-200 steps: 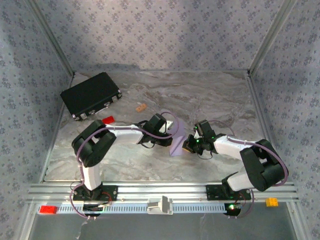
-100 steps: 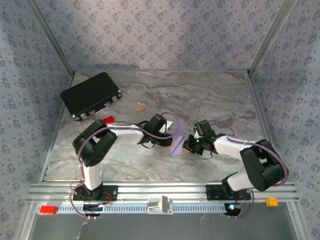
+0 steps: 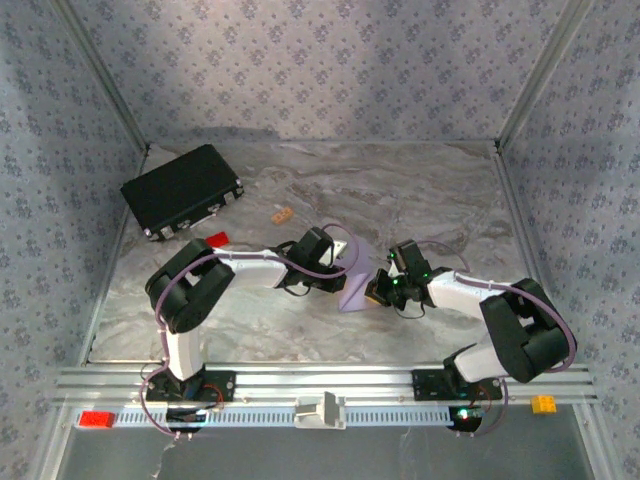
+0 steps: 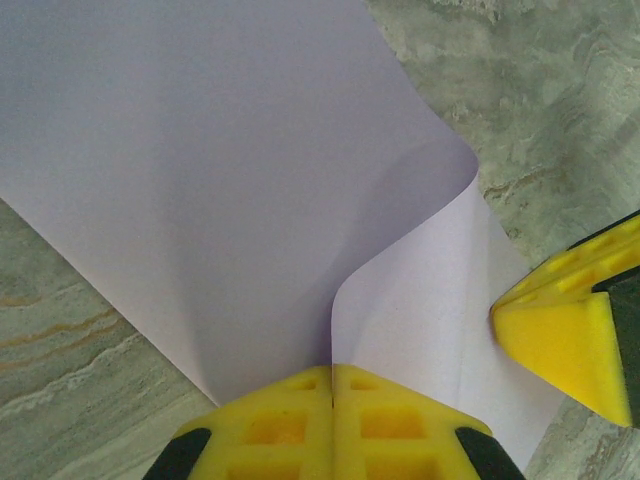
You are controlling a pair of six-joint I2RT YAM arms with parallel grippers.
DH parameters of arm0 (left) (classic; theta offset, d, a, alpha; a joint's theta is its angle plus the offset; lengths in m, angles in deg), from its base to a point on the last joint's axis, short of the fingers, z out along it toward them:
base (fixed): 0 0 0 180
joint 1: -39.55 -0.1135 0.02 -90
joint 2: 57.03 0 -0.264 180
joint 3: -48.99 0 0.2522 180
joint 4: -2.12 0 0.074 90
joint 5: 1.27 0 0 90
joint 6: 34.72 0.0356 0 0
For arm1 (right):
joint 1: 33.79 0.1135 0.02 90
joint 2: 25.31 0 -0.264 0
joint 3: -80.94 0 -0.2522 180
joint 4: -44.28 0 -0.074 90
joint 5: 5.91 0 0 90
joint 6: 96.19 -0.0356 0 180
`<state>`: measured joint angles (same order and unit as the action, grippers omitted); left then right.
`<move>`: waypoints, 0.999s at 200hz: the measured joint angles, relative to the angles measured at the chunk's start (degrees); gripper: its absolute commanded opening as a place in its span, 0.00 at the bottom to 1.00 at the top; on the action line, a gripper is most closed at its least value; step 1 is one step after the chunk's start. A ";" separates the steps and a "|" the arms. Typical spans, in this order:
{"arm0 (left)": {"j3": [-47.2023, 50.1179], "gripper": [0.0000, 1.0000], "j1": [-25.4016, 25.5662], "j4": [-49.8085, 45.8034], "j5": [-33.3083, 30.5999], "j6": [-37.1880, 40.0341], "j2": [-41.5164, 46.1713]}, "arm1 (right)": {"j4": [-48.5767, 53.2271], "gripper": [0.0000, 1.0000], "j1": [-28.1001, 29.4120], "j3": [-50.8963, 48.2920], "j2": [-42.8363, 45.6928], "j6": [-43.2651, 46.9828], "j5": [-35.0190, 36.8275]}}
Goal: Fold a paper plane with a square sheet of paper (pick it up from the middle)
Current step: Fold the triangle a second time at the center of the table.
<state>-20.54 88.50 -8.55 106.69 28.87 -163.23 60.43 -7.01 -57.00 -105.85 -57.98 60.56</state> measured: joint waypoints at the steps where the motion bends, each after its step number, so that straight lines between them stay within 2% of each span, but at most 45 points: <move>1: 0.00 0.00 0.00 0.00 0.00 0.00 0.00 | 0.00 0.07 0.00 0.00 0.02 0.00 0.00; 200: 0.00 0.00 -0.11 -0.52 -0.66 -0.24 0.33 | 0.33 0.07 0.00 0.15 0.00 0.00 0.17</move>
<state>-20.54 88.39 -9.08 106.03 28.63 -162.90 60.76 -7.01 -56.85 -105.85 -57.98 60.74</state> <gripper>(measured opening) 0.045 0.074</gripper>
